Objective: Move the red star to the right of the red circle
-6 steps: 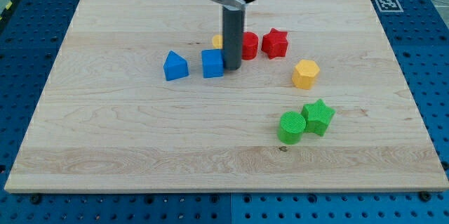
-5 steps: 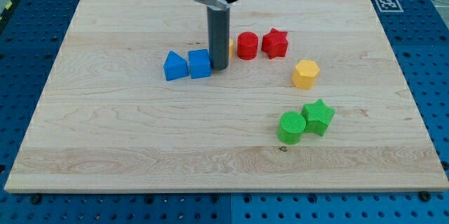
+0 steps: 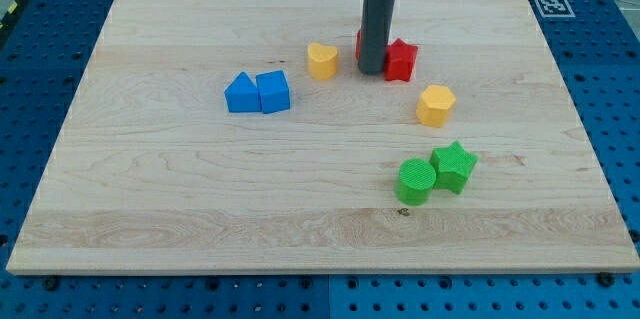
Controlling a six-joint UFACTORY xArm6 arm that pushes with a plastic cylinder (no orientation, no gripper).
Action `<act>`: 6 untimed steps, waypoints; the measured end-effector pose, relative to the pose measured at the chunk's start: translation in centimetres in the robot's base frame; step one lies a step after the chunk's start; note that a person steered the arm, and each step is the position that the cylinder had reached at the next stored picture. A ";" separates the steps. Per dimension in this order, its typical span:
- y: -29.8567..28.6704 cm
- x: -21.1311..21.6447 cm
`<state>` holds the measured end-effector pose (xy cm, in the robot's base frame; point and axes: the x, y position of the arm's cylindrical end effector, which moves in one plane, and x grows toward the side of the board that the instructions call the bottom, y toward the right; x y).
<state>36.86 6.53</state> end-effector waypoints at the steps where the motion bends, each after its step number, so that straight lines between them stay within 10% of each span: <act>1: 1.6 -1.1; 6: 9.1 2.5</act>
<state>39.39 15.67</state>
